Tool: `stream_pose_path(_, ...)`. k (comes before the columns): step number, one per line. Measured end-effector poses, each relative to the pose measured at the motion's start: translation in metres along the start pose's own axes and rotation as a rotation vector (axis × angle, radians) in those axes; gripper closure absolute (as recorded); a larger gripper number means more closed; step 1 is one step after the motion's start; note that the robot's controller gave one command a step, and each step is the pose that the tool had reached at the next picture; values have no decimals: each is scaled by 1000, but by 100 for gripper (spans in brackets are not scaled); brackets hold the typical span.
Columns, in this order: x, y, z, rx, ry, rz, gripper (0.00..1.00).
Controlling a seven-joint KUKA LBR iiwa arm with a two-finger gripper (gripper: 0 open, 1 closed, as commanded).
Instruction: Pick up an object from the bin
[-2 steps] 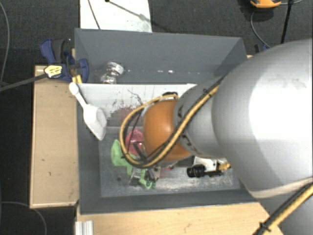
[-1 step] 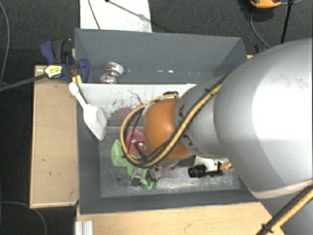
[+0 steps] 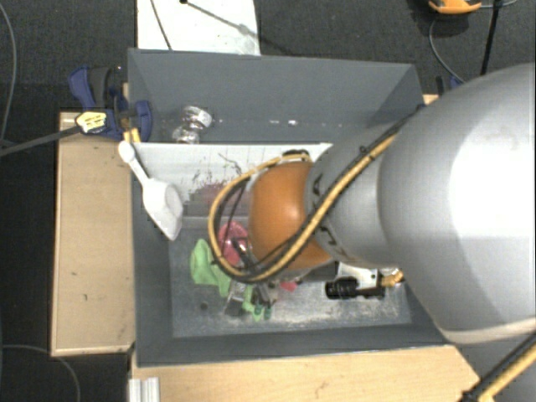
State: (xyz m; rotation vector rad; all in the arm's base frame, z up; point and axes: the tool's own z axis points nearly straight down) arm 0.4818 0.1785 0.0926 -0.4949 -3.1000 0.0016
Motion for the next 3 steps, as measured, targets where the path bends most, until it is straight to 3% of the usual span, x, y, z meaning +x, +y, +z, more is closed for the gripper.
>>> stream_pose_path(2,-1,1,-16,-4,-6,0,100)
stream_pose_path(3,0,0,-25,1,1,0,100)
